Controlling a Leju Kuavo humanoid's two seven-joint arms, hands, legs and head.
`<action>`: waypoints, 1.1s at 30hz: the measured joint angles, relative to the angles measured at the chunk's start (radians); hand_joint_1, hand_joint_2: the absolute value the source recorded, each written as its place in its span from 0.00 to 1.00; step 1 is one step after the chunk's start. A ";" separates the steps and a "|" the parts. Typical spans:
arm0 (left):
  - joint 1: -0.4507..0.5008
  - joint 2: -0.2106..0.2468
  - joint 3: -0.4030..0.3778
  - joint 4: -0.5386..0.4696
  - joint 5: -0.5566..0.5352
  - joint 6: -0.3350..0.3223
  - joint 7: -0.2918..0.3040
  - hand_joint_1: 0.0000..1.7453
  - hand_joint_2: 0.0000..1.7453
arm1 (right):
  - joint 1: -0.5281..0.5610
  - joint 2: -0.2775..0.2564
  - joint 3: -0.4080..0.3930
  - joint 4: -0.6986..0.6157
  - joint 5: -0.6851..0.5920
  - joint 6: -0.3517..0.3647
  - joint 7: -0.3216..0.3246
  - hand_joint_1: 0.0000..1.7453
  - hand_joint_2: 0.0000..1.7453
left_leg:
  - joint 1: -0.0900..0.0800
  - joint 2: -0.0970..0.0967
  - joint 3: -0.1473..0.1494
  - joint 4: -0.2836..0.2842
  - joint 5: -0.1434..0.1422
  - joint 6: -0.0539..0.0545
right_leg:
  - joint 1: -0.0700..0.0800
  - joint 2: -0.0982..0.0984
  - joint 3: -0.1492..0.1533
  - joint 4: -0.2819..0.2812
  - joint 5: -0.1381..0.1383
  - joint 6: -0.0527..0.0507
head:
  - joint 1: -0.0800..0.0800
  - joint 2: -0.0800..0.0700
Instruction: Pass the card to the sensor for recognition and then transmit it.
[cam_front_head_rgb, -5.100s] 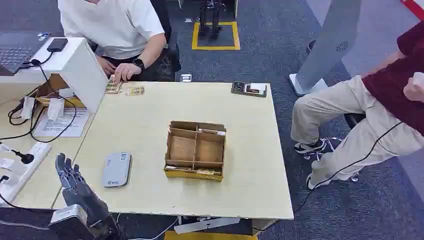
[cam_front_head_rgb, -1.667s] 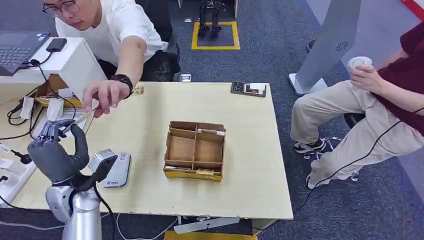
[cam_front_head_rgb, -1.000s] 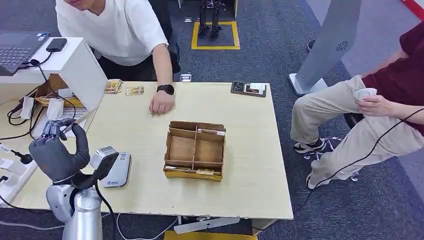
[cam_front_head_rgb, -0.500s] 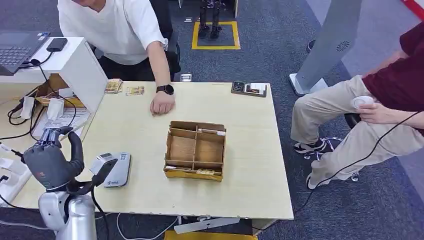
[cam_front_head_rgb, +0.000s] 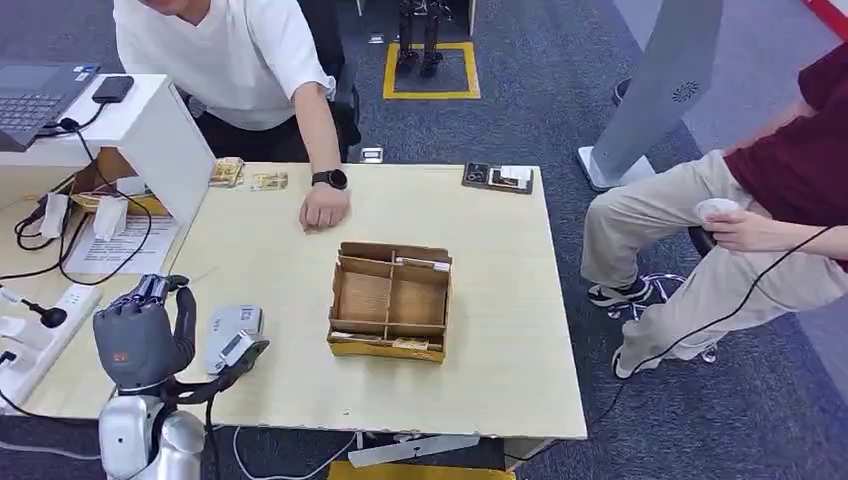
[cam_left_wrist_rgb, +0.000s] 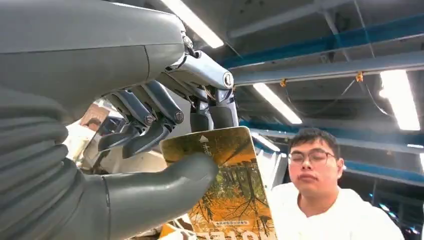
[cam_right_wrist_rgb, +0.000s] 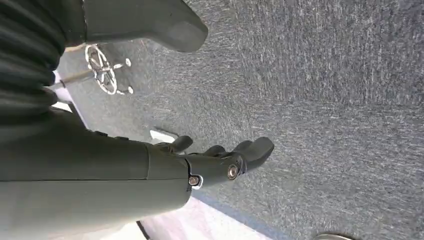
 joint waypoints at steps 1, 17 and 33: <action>0.002 0.000 -0.002 0.002 0.000 0.000 0.000 1.00 1.00 | 0.001 0.000 -0.002 0.000 0.000 0.000 0.000 0.00 1.00 | 0.000 0.000 0.000 0.000 0.000 0.000 | 0.000 0.000 0.000 0.000 0.000 0.000 | 0.001 0.000; 0.015 0.002 -0.015 0.014 -0.005 0.000 0.000 1.00 1.00 | 0.000 -0.001 -0.007 0.000 0.000 0.000 0.000 0.00 1.00 | 0.000 0.000 0.000 0.000 0.000 0.000 | 0.000 0.000 0.000 0.000 0.000 0.000 | 0.001 0.000; 0.076 0.079 -0.204 0.231 -0.046 0.000 0.319 1.00 1.00 | 0.002 -0.012 0.029 0.003 -0.082 0.002 0.002 0.00 1.00 | 0.000 0.001 0.000 0.000 0.000 0.000 | 0.000 0.000 -0.001 0.000 0.000 0.000 | 0.001 0.000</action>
